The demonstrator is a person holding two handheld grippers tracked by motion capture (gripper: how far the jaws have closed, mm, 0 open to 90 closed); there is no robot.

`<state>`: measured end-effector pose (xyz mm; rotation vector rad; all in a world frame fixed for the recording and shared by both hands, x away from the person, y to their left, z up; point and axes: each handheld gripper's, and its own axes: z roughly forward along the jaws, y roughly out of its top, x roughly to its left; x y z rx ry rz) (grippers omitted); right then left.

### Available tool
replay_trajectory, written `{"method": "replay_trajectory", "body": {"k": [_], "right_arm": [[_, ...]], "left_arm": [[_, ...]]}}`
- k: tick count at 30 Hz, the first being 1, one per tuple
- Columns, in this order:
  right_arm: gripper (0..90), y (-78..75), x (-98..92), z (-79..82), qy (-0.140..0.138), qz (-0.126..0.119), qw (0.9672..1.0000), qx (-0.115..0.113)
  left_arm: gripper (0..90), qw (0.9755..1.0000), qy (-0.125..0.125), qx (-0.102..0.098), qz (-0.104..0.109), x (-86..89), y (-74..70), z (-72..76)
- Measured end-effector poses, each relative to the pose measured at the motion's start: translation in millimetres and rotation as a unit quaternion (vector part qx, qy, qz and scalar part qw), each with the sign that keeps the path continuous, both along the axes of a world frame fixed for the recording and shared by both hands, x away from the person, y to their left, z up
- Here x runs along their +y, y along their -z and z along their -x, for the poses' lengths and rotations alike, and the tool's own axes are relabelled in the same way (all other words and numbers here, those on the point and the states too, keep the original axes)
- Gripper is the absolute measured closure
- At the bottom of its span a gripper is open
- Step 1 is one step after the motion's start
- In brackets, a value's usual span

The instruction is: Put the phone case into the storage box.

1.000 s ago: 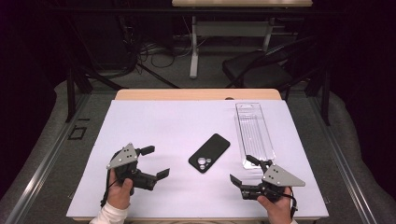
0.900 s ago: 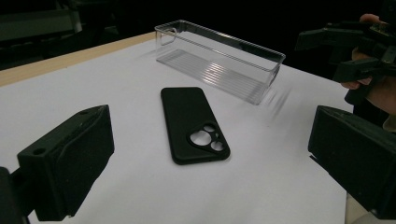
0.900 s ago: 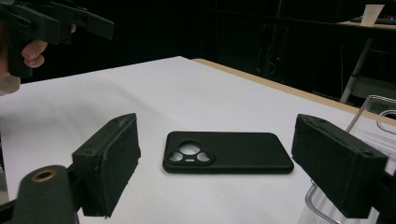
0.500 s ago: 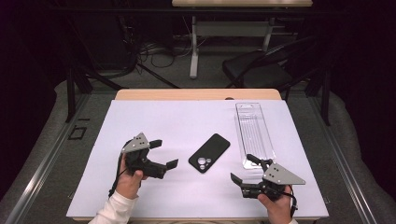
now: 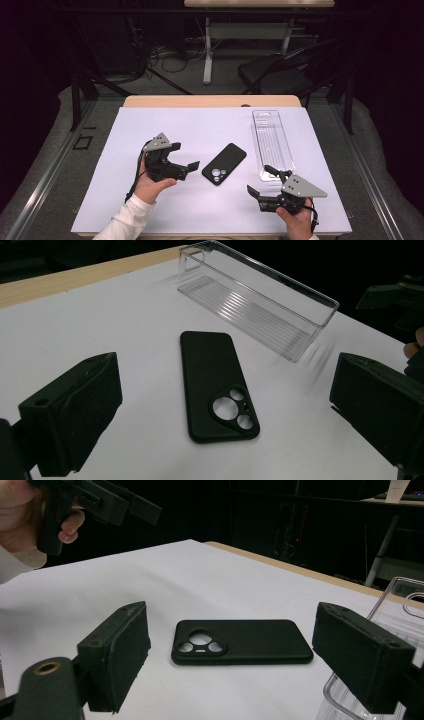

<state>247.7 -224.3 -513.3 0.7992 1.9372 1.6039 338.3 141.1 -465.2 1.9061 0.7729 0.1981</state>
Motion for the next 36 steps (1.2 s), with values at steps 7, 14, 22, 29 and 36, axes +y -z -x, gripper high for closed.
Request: {"method": "replay_trajectory", "body": {"k": [7, 14, 22, 29, 36], "right_arm": [[14.5, 0.2, 0.5, 0.0, -0.001, 0.002, 1.0, 0.002], [14.5, 0.4, 0.2, -0.4, -0.001, 0.003, 1.0, 0.003], [14.5, 0.7, 0.0, -0.6, -0.001, 0.002, 1.0, 0.003], [14.5, 0.8, -0.5, -0.9, -0.002, 0.001, 1.0, 0.003], [14.5, 1.4, -0.1, -1.3, -0.003, 0.0, 1.0, 0.004]], "left_arm": [[0.5, 0.9997, -0.006, 0.001, -0.025, -10.9, -2.8, -5.7], [0.5, 0.9995, -0.002, 0.008, -0.03, -24.0, -4.1, -15.8], [1.3, 0.9989, 0.008, 0.011, -0.045, -47.5, 0.0, -25.5], [1.3, 0.998, 0.008, 0.009, -0.061, -60.7, 6.7, -34.1], [1.8, 0.9972, 0.002, 0.019, -0.073, -70.0, 20.4, -44.1]]}}
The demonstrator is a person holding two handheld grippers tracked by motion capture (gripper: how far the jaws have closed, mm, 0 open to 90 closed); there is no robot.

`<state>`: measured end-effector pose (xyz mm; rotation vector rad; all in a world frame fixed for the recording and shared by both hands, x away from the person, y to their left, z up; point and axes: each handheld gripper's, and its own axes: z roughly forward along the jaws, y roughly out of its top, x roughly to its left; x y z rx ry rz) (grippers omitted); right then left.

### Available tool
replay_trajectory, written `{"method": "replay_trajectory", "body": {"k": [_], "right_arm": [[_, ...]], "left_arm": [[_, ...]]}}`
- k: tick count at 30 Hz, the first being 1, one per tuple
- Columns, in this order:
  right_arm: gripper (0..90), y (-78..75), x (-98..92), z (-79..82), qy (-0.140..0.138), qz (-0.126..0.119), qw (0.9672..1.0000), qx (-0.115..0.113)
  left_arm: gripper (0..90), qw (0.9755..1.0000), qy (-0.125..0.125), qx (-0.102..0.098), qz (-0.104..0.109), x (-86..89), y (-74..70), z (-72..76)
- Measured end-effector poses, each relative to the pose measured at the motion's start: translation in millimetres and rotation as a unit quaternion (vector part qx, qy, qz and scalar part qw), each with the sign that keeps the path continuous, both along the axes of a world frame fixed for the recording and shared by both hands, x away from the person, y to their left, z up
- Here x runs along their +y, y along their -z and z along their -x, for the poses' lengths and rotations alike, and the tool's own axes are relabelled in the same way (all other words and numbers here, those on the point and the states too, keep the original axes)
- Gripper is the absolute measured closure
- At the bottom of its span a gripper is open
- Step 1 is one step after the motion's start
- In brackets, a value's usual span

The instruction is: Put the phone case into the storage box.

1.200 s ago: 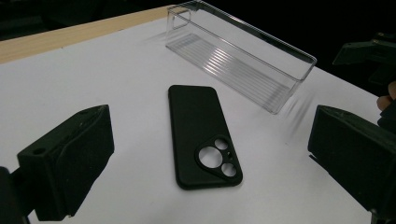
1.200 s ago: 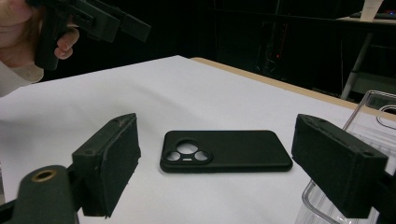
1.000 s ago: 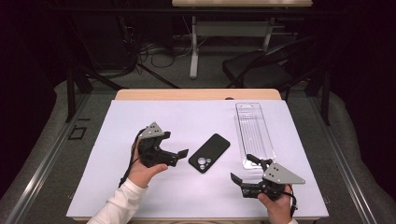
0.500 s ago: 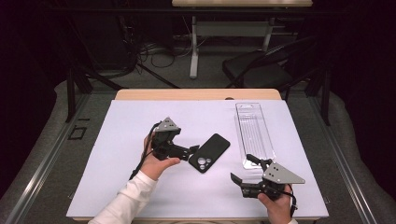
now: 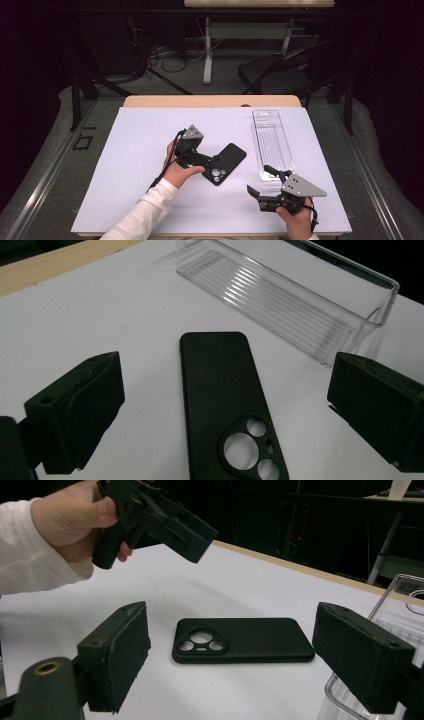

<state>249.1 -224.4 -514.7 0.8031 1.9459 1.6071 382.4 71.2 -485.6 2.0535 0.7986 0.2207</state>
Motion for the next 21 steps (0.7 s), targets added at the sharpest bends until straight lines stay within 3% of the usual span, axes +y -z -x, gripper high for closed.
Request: {"method": "replay_trajectory", "body": {"k": [7, 21], "right_arm": [[14.5, 0.4, -0.7, -0.7, 0.0, 0.002, 1.0, 0.002], [14.6, 0.7, -0.8, -0.9, -0.003, 0.005, 1.0, 0.002]], "left_arm": [[1.8, 0.9999, -0.001, 0.013, -0.005, -14.8, 12.7, -6.0], [1.8, 0.9985, 0.006, 0.042, -0.035, -40.6, 37.6, -16.9]]}}
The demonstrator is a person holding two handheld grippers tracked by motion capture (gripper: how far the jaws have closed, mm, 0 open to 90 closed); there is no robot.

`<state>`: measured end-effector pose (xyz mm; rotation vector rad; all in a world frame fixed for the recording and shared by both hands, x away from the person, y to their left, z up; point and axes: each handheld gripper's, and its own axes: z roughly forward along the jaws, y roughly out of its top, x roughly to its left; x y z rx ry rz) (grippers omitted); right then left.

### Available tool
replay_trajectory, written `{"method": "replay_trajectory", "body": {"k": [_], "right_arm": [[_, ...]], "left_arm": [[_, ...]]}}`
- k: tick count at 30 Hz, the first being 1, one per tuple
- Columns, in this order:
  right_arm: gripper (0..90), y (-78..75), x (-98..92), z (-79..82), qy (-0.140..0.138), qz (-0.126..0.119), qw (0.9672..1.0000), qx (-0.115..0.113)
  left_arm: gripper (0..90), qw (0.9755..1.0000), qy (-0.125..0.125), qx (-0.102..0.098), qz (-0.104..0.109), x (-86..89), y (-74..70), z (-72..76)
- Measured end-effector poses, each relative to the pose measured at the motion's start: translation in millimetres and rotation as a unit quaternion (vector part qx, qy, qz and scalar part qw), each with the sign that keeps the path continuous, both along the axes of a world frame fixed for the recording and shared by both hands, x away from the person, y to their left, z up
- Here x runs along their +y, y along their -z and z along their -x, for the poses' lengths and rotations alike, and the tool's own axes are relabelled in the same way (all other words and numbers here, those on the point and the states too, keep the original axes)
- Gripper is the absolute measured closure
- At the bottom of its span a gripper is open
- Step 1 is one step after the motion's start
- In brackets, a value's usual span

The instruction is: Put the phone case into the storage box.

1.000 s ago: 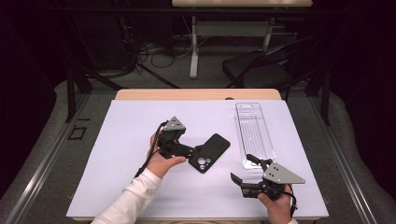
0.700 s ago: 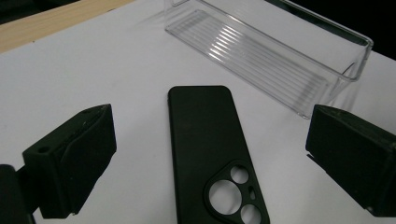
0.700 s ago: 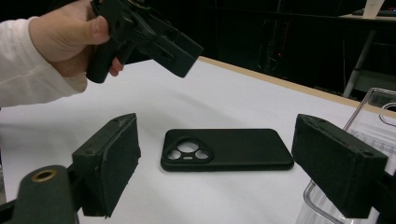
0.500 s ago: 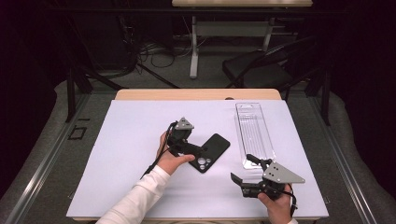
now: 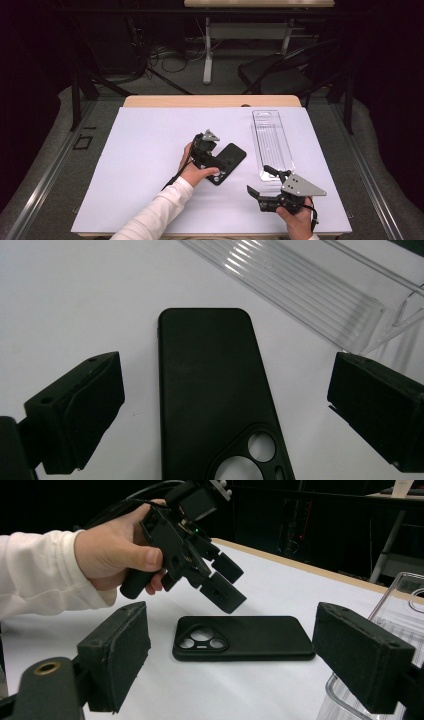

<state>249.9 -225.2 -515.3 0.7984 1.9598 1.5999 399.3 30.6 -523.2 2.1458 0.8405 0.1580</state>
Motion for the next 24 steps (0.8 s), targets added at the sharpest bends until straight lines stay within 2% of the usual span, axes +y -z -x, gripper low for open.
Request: {"method": "replay_trajectory", "body": {"k": [10, 24], "right_arm": [[14.5, 0.5, -0.1, -0.4, -0.001, 0.0, 1.0, 0.0], [14.6, 0.2, -0.4, -0.2, 0.0, 0.0, 1.0, -0.002]], "left_arm": [[6.7, 0.9994, -0.002, 0.016, -0.029, -4.9, 12.5, -6.3], [6.8, 0.9993, -0.002, 0.025, -0.029, -11.1, 20.6, -7.8]]}}
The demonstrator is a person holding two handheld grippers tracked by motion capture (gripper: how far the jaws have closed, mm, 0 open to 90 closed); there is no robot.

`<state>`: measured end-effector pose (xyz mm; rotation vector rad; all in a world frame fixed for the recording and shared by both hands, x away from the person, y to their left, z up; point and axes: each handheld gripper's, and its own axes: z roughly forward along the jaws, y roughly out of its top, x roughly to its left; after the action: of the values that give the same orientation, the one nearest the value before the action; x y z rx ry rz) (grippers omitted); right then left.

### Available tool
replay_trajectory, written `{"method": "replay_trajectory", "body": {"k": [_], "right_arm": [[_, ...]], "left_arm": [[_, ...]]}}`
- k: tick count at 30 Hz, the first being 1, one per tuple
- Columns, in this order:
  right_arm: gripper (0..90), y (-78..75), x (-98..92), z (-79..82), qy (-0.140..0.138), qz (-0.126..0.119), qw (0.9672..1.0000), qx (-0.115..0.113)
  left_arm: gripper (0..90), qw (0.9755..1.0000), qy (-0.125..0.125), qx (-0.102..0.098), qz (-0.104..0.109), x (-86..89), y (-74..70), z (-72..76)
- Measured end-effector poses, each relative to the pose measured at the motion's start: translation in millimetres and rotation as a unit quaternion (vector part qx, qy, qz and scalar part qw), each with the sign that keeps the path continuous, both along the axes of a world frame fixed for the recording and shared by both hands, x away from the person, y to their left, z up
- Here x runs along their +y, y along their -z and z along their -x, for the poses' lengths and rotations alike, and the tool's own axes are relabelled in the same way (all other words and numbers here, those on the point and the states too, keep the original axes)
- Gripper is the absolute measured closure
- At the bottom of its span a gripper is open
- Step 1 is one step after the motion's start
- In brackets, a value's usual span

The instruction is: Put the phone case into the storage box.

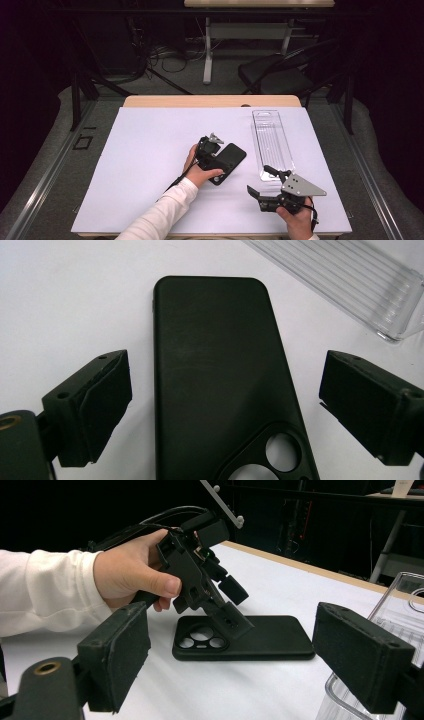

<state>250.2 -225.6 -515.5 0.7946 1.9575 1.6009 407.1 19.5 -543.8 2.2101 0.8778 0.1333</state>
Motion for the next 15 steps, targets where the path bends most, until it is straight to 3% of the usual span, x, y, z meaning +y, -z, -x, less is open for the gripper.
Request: {"method": "replay_trajectory", "body": {"k": [15], "right_arm": [[14.6, -0.3, -0.4, 0.7, 0.001, -0.002, 1.0, 0.001]], "left_arm": [[6.8, 1.0, 0.004, 0.007, -0.005, -9.5, 7.6, 0.3]]}}
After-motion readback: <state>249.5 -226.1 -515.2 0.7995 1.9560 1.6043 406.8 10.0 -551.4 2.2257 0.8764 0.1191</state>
